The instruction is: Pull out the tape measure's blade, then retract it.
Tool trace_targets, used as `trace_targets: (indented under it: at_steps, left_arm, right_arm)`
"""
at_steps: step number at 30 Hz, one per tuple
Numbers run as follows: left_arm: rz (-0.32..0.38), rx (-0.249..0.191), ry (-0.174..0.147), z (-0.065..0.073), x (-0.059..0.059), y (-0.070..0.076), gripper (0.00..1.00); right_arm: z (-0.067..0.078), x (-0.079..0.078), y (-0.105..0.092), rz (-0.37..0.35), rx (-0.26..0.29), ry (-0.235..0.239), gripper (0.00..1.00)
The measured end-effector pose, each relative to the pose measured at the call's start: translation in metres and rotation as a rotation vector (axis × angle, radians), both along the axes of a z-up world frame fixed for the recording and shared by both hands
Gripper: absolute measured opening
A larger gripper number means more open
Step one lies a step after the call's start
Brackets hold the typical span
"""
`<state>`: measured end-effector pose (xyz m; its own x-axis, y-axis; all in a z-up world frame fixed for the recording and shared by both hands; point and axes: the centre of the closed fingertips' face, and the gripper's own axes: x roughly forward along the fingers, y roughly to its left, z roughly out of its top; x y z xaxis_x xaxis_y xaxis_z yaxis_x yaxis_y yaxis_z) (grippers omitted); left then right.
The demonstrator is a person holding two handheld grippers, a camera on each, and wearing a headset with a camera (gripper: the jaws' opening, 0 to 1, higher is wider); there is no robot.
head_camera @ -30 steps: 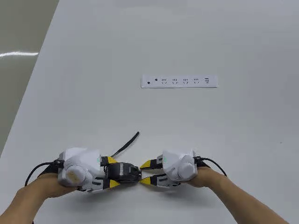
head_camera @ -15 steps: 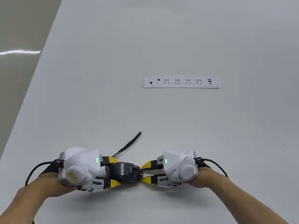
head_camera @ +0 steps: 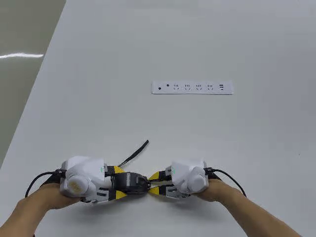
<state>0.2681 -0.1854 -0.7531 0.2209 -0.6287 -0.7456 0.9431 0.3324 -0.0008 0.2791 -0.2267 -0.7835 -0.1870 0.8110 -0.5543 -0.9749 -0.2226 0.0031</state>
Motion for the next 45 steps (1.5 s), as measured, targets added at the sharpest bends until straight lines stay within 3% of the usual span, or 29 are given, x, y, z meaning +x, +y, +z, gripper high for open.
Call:
trace_targets:
  at_steps: [21, 45]
  left_arm:
    - [0.001, 0.002, 0.004, -0.0002, -0.0018, 0.0001, 0.27]
    - [0.000, 0.016, 0.005, -0.0002, -0.0029, 0.0017, 0.27]
  right_arm:
    - [0.0013, -0.0009, -0.0015, -0.002, -0.008, 0.016, 0.08]
    - [0.0048, 0.0000, -0.0021, -0.007, 0.018, 0.020, 0.07]
